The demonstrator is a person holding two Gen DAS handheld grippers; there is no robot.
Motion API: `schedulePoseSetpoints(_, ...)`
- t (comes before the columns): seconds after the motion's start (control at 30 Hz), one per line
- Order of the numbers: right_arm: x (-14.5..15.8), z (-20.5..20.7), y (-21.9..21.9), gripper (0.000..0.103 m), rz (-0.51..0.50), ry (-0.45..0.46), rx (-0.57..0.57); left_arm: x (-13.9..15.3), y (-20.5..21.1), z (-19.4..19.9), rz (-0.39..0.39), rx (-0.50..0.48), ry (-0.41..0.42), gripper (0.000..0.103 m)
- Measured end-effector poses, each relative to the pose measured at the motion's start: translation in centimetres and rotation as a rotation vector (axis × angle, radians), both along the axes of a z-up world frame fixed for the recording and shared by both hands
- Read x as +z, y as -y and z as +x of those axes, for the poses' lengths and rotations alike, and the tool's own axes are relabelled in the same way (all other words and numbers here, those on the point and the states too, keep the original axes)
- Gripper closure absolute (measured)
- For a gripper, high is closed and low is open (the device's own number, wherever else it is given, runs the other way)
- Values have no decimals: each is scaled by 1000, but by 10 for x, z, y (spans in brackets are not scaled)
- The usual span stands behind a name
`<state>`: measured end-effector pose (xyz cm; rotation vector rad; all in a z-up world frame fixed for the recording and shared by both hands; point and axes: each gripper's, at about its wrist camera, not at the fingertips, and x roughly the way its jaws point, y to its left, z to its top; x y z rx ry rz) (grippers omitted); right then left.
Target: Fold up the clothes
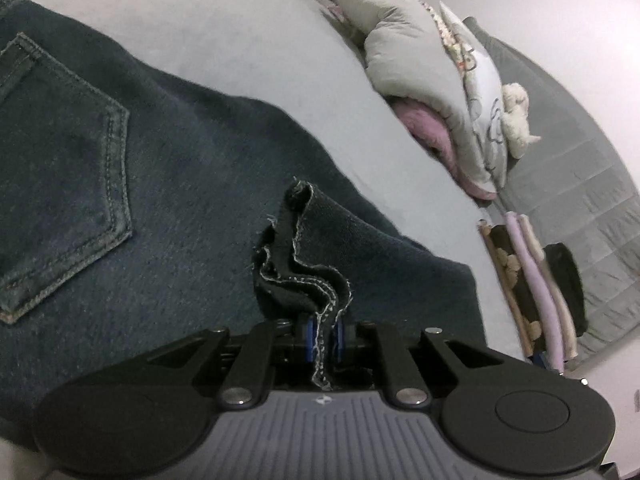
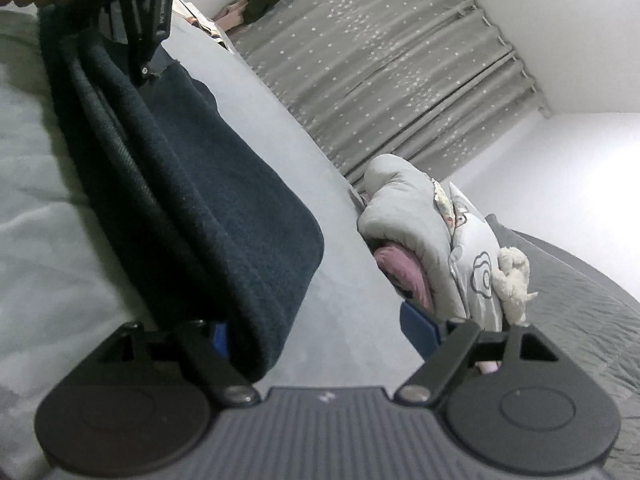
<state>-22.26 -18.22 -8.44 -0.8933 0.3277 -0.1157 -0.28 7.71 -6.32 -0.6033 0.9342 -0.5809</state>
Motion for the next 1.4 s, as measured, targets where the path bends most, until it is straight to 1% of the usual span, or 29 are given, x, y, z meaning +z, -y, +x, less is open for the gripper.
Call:
schedulePoseSetpoints(0.07,1,-1,-4,23,-5,10,0,8,1,-2,-4,6,38,94)
schedulePoseSetpoints(0.17,2,0,-8,23,-27,18,2,28,6,-3,30,3,156,94)
schedulePoseSetpoints(0.2,3,1,-10,23,-31,20,7,31,6,-1,40,6,174,95)
schedulePoseSetpoints(0.3,7,1,-16,21,-27,22,27,22,9,13,78,13,132,94)
schedulePoseSetpoints(0.37,11,-1,-18,18,-16,9,39,5,11,18,111,19,65,94)
schedulePoseSetpoints(0.43,16,-3,-19,15,4,-14,54,4,11,18,119,21,62,93)
schedulePoseSetpoints(0.53,33,-7,-15,14,110,-64,87,17,12,19,167,11,43,85)
schedulePoseSetpoints(0.6,45,-10,-12,14,184,-98,109,30,8,17,207,30,46,82)
schedulePoseSetpoints(0.7,63,-14,-7,14,295,-150,142,50,5,9,268,41,138,79)
schedulePoseSetpoints(0.73,71,-12,-2,16,356,-155,150,56,6,5,283,38,180,77)
schedulePoseSetpoints(0.8,87,-5,9,20,478,-157,158,66,14,-1,300,4,284,76)
schedulePoseSetpoints(0.83,94,0,13,23,530,-157,156,67,18,-2,298,-13,312,74)
schedulePoseSetpoints(0.87,98,7,17,26,555,-151,151,66,25,-2,302,-35,338,73)
schedulePoseSetpoints(0.9,102,14,20,26,574,-142,145,65,35,-2,314,-56,357,72)
schedulePoseSetpoints(0.93,104,24,23,27,591,-131,138,63,41,-2,329,-65,369,72)
schedulePoseSetpoints(1.0,104,47,30,35,631,-135,120,61,58,-1,363,-88,405,72)
schedulePoseSetpoints(1.07,101,65,37,50,663,-155,99,59,70,1,382,-108,436,72)
schedulePoseSetpoints(1.1,99,71,39,53,682,-165,92,59,72,0,390,-115,448,72)
schedulePoseSetpoints(1.13,97,77,41,60,695,-172,87,58,72,-1,400,-114,461,72)
schedulePoseSetpoints(1.17,94,87,45,69,727,-187,76,57,73,0,417,-112,474,72)
schedulePoseSetpoints(1.2,91,95,49,73,760,-201,68,55,74,1,435,-109,482,72)
schedulePoseSetpoints(1.23,88,101,51,80,779,-210,63,54,75,2,453,-107,489,73)
schedulePoseSetpoints(1.27,81,112,55,84,812,-230,49,51,76,4,470,-106,494,74)
schedulePoseSetpoints(1.3,76,121,58,85,831,-245,34,47,77,6,486,-109,496,77)
schedulePoseSetpoints(1.33,72,125,60,87,839,-250,27,42,78,9,506,-110,497,79)
schedulePoseSetpoints(1.4,62,137,65,87,851,-243,16,31,79,15,525,-114,499,79)
